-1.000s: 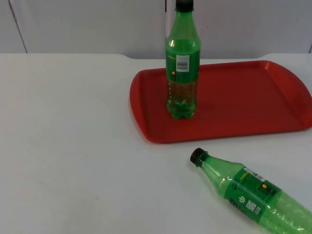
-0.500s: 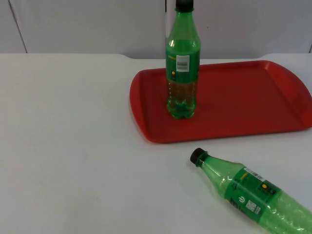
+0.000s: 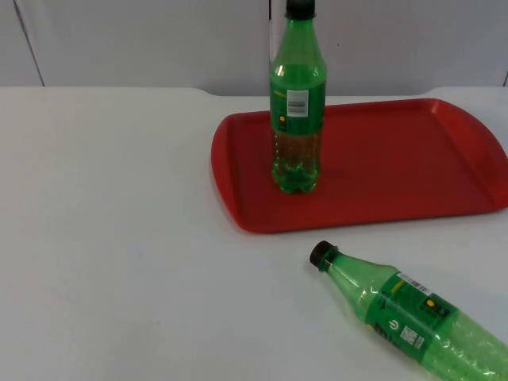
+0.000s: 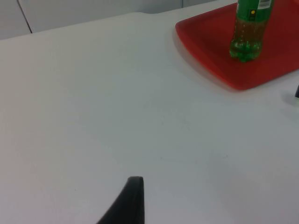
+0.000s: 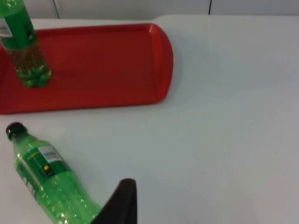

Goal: Place the bottle upright on the tray.

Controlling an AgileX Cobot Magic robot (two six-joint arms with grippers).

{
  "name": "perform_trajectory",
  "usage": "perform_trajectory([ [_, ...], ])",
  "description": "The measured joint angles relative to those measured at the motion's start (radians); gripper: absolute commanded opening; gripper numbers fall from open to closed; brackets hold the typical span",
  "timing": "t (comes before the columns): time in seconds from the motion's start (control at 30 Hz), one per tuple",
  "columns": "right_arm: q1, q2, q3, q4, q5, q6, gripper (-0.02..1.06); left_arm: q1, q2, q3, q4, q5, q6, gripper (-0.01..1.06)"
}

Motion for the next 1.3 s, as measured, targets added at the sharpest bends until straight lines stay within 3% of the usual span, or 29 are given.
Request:
perform_trajectory([
  [0.67, 0.0, 0.412, -0.258, 0.006, 0.006, -0.016, 1.05, 0.0, 0.0, 0.0, 0.0, 0.0, 0.0, 1.05],
  [1.3, 0.0, 0.761, -0.281, 0.042, -0.042, -0.082, 1.05, 0.0, 0.0, 0.0, 0.0, 0.0, 0.0, 1.05],
])
